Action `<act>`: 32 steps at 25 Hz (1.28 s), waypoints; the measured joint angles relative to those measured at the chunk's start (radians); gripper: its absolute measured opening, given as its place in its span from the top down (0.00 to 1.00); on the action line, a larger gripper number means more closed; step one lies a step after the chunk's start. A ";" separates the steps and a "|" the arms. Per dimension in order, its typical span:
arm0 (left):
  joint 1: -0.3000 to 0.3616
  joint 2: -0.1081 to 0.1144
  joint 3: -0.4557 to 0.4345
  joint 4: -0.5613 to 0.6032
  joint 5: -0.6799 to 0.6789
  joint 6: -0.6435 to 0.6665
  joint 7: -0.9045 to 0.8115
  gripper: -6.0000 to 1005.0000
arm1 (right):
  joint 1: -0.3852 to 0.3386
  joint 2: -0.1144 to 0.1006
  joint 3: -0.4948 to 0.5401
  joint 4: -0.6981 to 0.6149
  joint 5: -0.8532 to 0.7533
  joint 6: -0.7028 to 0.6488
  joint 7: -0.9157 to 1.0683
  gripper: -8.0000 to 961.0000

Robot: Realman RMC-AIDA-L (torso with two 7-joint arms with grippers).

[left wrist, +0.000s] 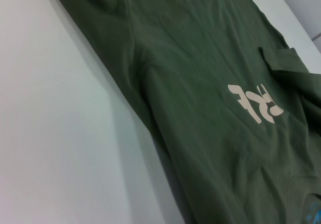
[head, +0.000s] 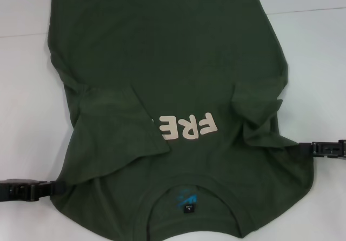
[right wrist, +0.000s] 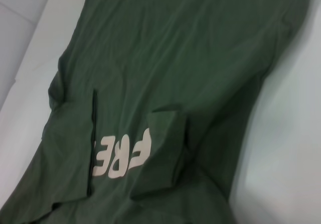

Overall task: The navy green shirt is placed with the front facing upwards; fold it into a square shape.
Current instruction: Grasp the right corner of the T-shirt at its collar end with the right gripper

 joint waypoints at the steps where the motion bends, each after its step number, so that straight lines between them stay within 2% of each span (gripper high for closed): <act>1: 0.000 0.000 0.000 0.000 0.000 0.000 0.000 0.97 | 0.004 0.002 -0.009 0.004 0.000 0.005 -0.001 0.23; 9: 0.000 0.000 0.000 -0.001 0.000 -0.002 0.000 0.97 | 0.027 0.021 -0.041 0.007 0.000 0.020 -0.008 0.23; 19: 0.000 0.000 0.000 -0.002 -0.001 -0.005 0.000 0.97 | 0.017 0.016 -0.043 0.004 -0.001 0.026 -0.001 0.22; 25: -0.002 0.000 0.000 -0.002 -0.001 -0.006 0.000 0.97 | 0.008 0.013 -0.055 0.005 -0.011 0.034 0.003 0.35; 32: -0.003 0.000 0.000 -0.002 0.000 -0.009 0.000 0.97 | 0.025 0.023 -0.064 0.009 -0.040 0.072 0.010 0.67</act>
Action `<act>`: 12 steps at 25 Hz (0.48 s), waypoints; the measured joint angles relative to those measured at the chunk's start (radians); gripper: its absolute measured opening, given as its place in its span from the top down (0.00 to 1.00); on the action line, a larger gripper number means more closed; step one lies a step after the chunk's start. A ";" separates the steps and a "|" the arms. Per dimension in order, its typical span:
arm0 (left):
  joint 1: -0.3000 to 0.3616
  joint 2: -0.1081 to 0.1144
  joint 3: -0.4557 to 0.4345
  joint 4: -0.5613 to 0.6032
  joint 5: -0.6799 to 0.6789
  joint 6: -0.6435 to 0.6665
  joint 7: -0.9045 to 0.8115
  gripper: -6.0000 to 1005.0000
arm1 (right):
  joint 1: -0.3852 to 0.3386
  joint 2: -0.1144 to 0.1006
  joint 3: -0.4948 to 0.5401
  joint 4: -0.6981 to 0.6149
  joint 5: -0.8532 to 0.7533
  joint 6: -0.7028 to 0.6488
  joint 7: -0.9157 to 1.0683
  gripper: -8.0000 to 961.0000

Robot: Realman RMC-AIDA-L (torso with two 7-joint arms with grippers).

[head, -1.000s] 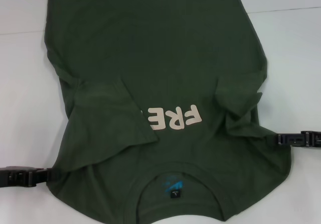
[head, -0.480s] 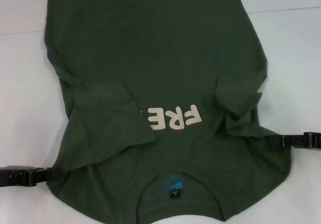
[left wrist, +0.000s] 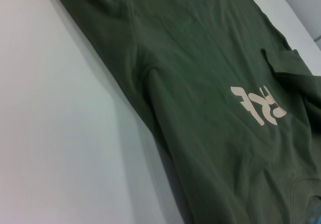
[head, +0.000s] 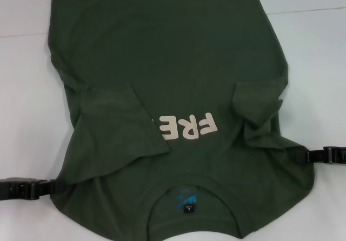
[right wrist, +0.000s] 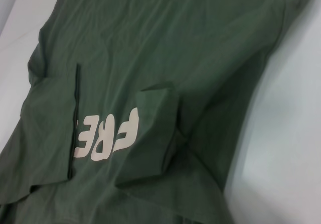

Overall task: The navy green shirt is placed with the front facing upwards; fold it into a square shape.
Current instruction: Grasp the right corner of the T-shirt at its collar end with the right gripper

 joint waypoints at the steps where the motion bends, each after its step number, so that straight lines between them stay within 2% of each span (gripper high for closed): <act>1: 0.000 0.000 0.000 0.000 0.000 0.000 0.000 0.96 | 0.002 0.001 -0.002 0.000 0.000 0.001 0.000 0.71; 9: 0.001 0.000 -0.002 0.000 -0.001 -0.001 0.000 0.96 | 0.000 0.002 0.003 -0.005 0.005 -0.003 -0.001 0.97; 12: 0.002 0.000 -0.002 0.002 -0.001 -0.002 0.000 0.96 | -0.002 0.002 0.003 -0.003 0.003 0.000 -0.003 0.98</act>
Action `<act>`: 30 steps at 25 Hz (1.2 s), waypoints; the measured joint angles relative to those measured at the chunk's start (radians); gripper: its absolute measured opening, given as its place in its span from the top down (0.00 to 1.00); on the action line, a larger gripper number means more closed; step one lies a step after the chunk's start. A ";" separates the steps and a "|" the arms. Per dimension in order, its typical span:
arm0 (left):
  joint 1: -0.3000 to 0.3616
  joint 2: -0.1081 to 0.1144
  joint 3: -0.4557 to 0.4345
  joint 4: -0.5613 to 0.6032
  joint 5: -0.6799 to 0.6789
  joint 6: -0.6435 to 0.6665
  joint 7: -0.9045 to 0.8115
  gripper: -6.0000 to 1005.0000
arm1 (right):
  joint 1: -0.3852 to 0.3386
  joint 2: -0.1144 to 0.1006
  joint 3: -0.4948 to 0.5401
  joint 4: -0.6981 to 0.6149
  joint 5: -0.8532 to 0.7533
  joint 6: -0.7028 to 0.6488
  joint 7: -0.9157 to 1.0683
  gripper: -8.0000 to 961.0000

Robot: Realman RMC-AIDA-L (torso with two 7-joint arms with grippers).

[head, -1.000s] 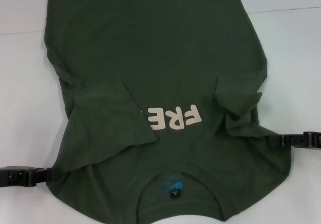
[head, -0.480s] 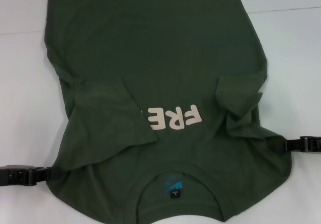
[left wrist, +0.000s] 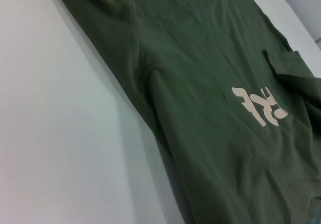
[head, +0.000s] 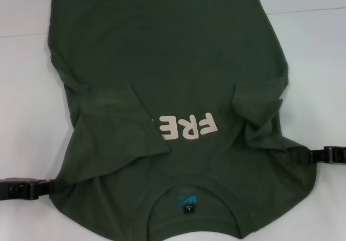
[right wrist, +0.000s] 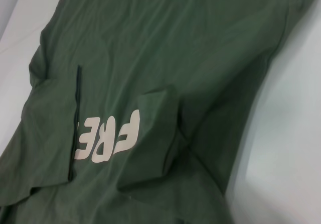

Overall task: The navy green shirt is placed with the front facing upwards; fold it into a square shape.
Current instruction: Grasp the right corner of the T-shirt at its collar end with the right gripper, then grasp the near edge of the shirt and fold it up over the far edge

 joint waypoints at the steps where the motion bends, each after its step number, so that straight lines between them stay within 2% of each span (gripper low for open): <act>1: 0.000 0.000 0.000 0.000 0.000 0.000 0.000 0.96 | -0.002 0.000 0.001 0.000 -0.001 0.000 -0.001 0.98; 7: 0.007 0.004 -0.004 0.005 0.003 0.014 -0.006 0.96 | -0.032 -0.002 0.003 -0.002 -0.002 -0.006 -0.005 0.99; 16: 0.024 0.012 -0.007 0.026 0.015 0.042 -0.011 0.96 | -0.104 -0.019 0.023 -0.014 0.008 -0.052 -0.017 0.99; 22: 0.024 0.012 -0.007 0.030 0.036 0.058 -0.012 0.95 | -0.116 -0.025 0.035 -0.015 0.005 -0.062 -0.026 0.99; 30: 0.025 0.015 -0.007 0.045 0.042 0.080 -0.021 0.95 | -0.140 -0.048 0.067 -0.023 0.000 -0.100 -0.027 0.99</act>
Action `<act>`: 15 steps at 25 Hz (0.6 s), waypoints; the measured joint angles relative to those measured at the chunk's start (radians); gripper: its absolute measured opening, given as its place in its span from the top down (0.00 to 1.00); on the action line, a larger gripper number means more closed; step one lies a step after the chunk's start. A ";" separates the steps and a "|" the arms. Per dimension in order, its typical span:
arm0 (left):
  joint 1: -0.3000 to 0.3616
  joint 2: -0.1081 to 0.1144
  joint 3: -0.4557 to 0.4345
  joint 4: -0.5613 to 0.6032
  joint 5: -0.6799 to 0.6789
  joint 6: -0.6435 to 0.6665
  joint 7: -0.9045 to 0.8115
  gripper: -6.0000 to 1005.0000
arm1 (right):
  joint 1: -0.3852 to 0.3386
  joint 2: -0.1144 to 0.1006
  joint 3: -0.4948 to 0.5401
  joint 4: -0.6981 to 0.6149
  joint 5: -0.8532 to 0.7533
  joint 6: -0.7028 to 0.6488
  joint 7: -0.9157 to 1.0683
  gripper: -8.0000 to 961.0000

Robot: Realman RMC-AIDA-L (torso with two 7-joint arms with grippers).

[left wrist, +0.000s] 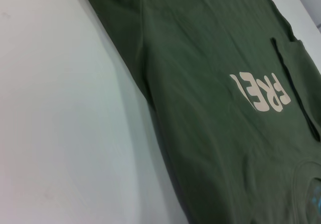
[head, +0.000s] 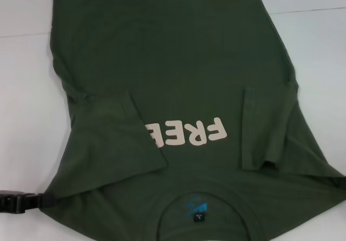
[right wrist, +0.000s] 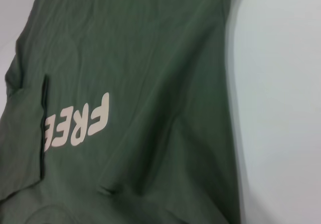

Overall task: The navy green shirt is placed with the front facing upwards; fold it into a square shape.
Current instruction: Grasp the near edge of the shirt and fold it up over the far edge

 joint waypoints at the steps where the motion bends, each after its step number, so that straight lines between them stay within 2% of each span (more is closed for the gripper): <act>1: 0.000 0.001 0.000 0.001 0.000 0.002 0.000 0.95 | -0.003 -0.003 0.005 -0.001 -0.001 -0.003 0.001 0.99; 15: -0.002 0.003 0.004 0.003 0.016 0.003 -0.002 0.95 | 0.006 -0.007 0.005 -0.001 -0.004 -0.014 0.001 0.99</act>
